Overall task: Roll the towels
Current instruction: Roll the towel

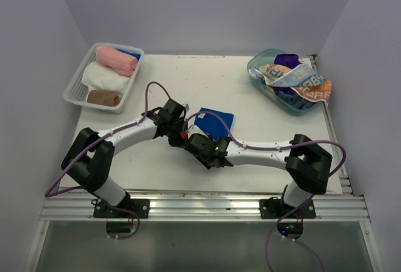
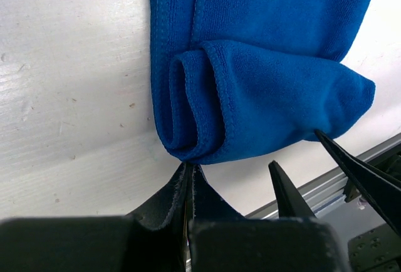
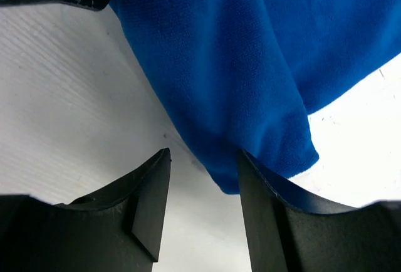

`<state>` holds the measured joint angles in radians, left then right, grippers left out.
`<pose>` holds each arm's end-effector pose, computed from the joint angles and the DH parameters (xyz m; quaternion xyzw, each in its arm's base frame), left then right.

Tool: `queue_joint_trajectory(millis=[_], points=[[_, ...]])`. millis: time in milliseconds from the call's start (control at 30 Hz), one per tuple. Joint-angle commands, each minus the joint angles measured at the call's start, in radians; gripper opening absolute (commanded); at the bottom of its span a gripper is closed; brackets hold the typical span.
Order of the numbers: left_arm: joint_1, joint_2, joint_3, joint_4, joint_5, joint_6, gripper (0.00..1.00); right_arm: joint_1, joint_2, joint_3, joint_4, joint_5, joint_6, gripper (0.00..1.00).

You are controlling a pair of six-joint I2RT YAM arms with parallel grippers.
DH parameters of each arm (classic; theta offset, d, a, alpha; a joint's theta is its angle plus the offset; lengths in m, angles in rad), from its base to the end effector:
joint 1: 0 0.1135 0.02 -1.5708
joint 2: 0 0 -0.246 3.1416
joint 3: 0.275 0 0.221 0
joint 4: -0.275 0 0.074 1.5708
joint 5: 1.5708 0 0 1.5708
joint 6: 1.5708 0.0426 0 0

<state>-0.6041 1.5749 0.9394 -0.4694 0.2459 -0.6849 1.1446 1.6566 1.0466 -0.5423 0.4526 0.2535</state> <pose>0.2242 -0.1674 0.1785 -0.0107 0.9660 -0.2330 0.1115 0.1391 0.2613 0.1833 -0.3687 0.8803 -0.0377 0.2962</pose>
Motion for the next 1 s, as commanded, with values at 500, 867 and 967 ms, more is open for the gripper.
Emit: queue_joint_trajectory(millis=[500, 867, 967], points=[[0.107, -0.035, -0.008, 0.006, 0.13, 0.094, 0.13, -0.017, 0.028, -0.013, 0.156, -0.043, -0.053, 0.0], [0.147, -0.151, -0.066, 0.021, 0.213, 0.044, 0.76, -0.034, 0.006, -0.008, 0.177, -0.192, 0.029, 0.0], [0.145, -0.167, -0.103, 0.075, 0.219, -0.019, 0.82, -0.045, 0.0, -0.011, 0.189, -0.221, 0.053, 0.0]])
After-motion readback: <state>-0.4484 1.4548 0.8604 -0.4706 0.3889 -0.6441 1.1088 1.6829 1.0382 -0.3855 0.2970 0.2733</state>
